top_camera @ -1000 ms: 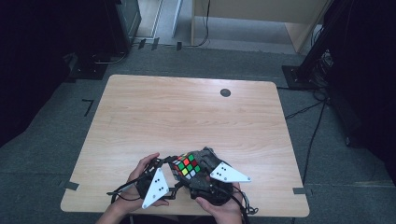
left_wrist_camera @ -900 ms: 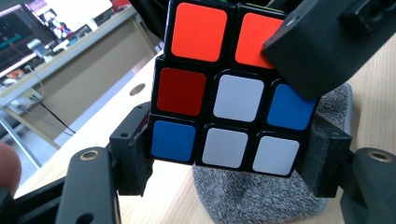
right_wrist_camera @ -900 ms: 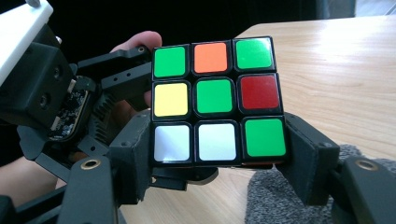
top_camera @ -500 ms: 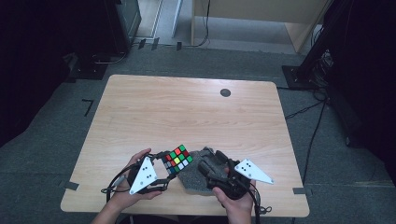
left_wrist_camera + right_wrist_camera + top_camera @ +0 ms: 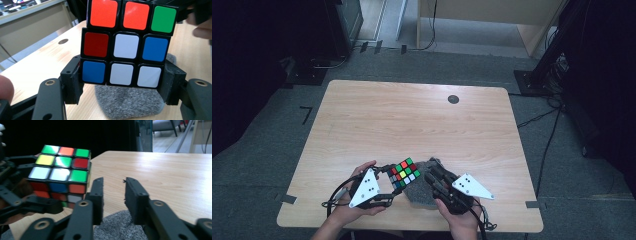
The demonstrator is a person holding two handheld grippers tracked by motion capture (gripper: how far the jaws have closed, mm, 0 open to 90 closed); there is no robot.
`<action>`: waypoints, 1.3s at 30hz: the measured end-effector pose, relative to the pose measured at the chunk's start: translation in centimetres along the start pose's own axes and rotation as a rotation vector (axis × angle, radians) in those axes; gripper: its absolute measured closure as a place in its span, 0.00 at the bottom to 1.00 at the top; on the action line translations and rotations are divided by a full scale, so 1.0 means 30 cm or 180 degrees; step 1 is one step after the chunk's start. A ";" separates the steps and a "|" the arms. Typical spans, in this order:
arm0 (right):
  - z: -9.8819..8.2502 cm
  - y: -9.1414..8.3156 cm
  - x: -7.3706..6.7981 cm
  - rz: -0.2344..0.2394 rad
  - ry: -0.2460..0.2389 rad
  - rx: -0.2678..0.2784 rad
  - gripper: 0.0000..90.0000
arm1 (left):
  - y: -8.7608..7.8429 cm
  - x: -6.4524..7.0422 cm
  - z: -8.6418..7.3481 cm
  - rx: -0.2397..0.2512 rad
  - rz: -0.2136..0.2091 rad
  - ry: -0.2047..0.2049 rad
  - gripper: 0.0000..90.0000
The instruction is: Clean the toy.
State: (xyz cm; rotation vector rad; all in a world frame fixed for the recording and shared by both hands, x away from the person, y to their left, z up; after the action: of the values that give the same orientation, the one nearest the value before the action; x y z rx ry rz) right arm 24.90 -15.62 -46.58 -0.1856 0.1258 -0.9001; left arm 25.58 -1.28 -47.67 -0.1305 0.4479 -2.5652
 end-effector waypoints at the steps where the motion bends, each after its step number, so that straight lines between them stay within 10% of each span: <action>1: -0.003 0.002 0.000 0.0021 0.0018 0.0004 0.82 | 0.001 0.004 -0.001 -0.0008 -0.0014 0.0004 0.37; 12: -0.013 0.013 -0.044 0.0383 0.0136 -0.0018 0.92 | 0.004 0.006 -0.001 -0.0025 -0.0070 -0.0059 0.37; 27: -0.026 0.018 -0.046 0.0274 -0.0010 -0.0084 0.91 | -0.006 -0.002 0.009 0.0006 -0.0076 -0.0126 0.37; 32: 0.010 -0.009 -0.044 0.0648 -0.0052 0.0250 0.82 | -0.014 -0.016 0.012 0.0009 -0.0075 -0.0191 0.37; 39: -0.017 0.005 -0.077 0.0911 -0.0432 0.0155 0.73 | -0.012 -0.010 0.007 -0.0065 -0.0174 -0.0215 0.37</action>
State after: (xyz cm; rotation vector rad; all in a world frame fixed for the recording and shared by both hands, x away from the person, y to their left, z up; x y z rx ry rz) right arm 23.51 -13.77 -47.04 -0.1775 0.0035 -0.6028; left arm 25.70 -0.89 -47.36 -0.2391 0.4510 -2.6013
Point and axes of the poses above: each handheld gripper's, and its own axes: y roughly forward along the jaws, z roughly out of its top, x roughly to its right, the point moved 9 cm from there along y, roughly forward along the jaws, and after that the axes turned 13 degrees about -y, right-handed, at the moved point
